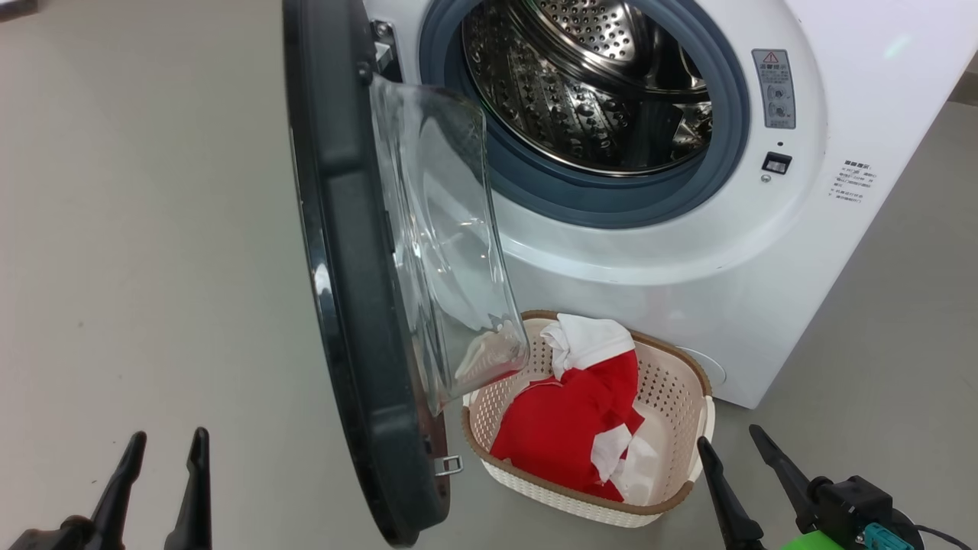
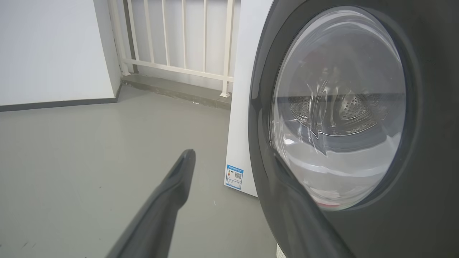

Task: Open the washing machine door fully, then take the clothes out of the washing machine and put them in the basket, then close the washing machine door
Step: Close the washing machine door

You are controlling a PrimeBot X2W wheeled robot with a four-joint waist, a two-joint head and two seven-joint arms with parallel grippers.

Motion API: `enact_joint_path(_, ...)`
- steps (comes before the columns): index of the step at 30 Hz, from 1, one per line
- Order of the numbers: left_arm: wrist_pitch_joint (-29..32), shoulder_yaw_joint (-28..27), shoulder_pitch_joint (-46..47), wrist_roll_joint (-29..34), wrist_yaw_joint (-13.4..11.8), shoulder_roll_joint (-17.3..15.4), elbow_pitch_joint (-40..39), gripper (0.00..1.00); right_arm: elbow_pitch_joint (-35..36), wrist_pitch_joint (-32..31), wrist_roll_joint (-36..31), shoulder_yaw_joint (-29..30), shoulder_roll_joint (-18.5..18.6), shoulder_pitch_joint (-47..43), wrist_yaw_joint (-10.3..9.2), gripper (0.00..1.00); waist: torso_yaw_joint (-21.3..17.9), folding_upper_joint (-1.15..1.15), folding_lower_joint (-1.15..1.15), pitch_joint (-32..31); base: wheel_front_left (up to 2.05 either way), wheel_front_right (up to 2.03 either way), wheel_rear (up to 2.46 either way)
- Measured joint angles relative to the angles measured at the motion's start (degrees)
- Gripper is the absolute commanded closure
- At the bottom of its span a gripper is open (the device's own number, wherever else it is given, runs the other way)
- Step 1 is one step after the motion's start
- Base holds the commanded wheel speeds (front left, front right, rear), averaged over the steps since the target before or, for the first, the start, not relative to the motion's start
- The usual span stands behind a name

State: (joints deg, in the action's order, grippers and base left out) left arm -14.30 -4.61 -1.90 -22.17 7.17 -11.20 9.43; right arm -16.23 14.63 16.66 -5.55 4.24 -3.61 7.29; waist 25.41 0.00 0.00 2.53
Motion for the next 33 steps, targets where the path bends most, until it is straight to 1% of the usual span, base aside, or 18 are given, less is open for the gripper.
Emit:
enact_joint_path(3, 0.0, 0.0, 0.0, -0.3, 0.0, 0.0, 0.0, 0.0, 0.0, 0.0, 0.0, 0.0, 0.0, 0.0, 0.0, 0.0, 0.0, 0.0, 0.0, 0.0, 0.0, 0.0, 0.0)
enact_joint_path(4, 0.0, 0.0, 0.0, -0.3, 0.0, 0.0, 0.0, 0.05, 0.0, 0.0, 0.0, 0.0, 0.0, 0.0, 0.0, 0.0, 0.0, 0.0, 0.0, 0.0, 0.0, 0.0, 0.0)
enact_joint_path(5, 0.0, 0.0, 0.0, -0.7, 0.0, 0.0, 0.0, 0.15, 0.0, 0.0, 0.0, 0.0, 0.0, 0.0, 0.0, 0.0, 0.0, 0.0, 0.0, 0.0, 0.0, 0.0, 0.0)
enact_joint_path(6, 0.0, -0.2, 0.0, -1.4, 0.0, 0.1, 0.0, 0.51, 0.0, 0.0, 0.0, 0.0, 0.0, 0.0, 0.0, 0.0, 0.0, 0.0, 0.0, -0.1, 0.0, 0.0, 0.0)
enact_joint_path(8, 0.0, -0.4, 0.0, -2.7, 0.0, 0.0, 0.0, 0.92, 0.0, 0.0, 0.0, -0.1, 0.0, 0.0, 0.0, 0.0, 0.0, 0.0, 0.0, -0.2, 0.0, 0.0, 0.0)
enact_joint_path(9, 0.0, -0.4, 0.0, -3.2, 0.0, -0.2, 0.0, 1.0, 0.0, 0.0, 0.0, -0.2, 0.0, 0.0, 0.0, 0.0, 0.0, 0.0, 0.0, -0.2, 0.0, 0.0, 0.0)
enact_joint_path(11, 0.0, -0.3, 0.2, -4.4, 0.0, -0.8, 0.0, 1.0, 0.0, 0.0, 0.0, -0.3, 0.0, 0.0, 0.0, 0.0, -0.1, 0.0, 0.0, -0.2, 0.0, 0.0, 0.0)
enact_joint_path(13, 0.0, 0.1, 0.9, -5.2, 0.0, -2.0, 0.2, 1.0, 0.0, 0.0, 0.0, -0.4, 0.0, 0.0, 0.0, 0.0, -0.2, 0.0, 0.0, -0.2, 0.0, 0.0, 0.0)
enact_joint_path(19, 0.0, 1.4, 4.8, -10.3, 0.0, -6.7, 0.3, 1.0, -0.1, 0.0, 0.0, -0.7, -0.1, 0.0, 0.0, 0.0, -0.5, 0.0, 0.0, 0.1, 0.0, 0.0, 0.0)
enact_joint_path(22, 0.0, 2.8, 6.6, -13.8, 0.0, -9.5, 0.7, 1.0, -0.1, 0.0, 0.0, -0.7, -0.1, 0.0, 0.0, 0.0, -0.8, 0.0, 0.0, 0.4, 0.0, 0.0, 0.0)
enact_joint_path(23, 0.0, 4.6, 7.7, -16.3, 0.0, -11.9, 1.1, 1.0, -0.1, 0.0, 0.0, -0.7, -0.1, 0.0, 0.0, 0.0, -0.9, 0.0, 0.0, 0.6, 0.0, 0.0, 0.0)
enact_joint_path(25, 0.0, 6.1, 9.0, -18.9, 0.0, -14.0, 1.2, 1.0, -0.1, 0.0, 0.0, -0.8, -0.1, 0.0, 0.0, 0.0, -1.2, 0.0, 0.0, 0.9, 0.0, 0.0, 0.0)
enact_joint_path(28, 0.0, 8.1, 11.4, -24.7, 0.0, -16.8, 1.3, 1.0, -0.1, 0.0, 0.0, -0.7, -0.2, 0.0, 0.0, 0.0, -1.5, 0.0, 0.0, 1.4, 0.0, 0.0, 0.0)
enact_joint_path(30, 0.0, 10.1, 13.1, -29.7, 0.0, -19.0, 1.5, 1.0, -0.1, 0.0, 0.0, -0.7, -0.2, 0.1, 0.0, 0.0, -1.6, 0.0, 0.0, 1.7, 0.0, 0.0, 0.0)
enact_joint_path(33, 0.1, 14.3, 15.7, -38.7, 0.0, -23.1, 2.2, 1.0, -0.1, 0.0, 0.0, -0.7, -0.2, 0.4, 0.0, 0.0, -2.0, 0.0, 0.0, 2.4, 0.0, 0.0, 0.0)
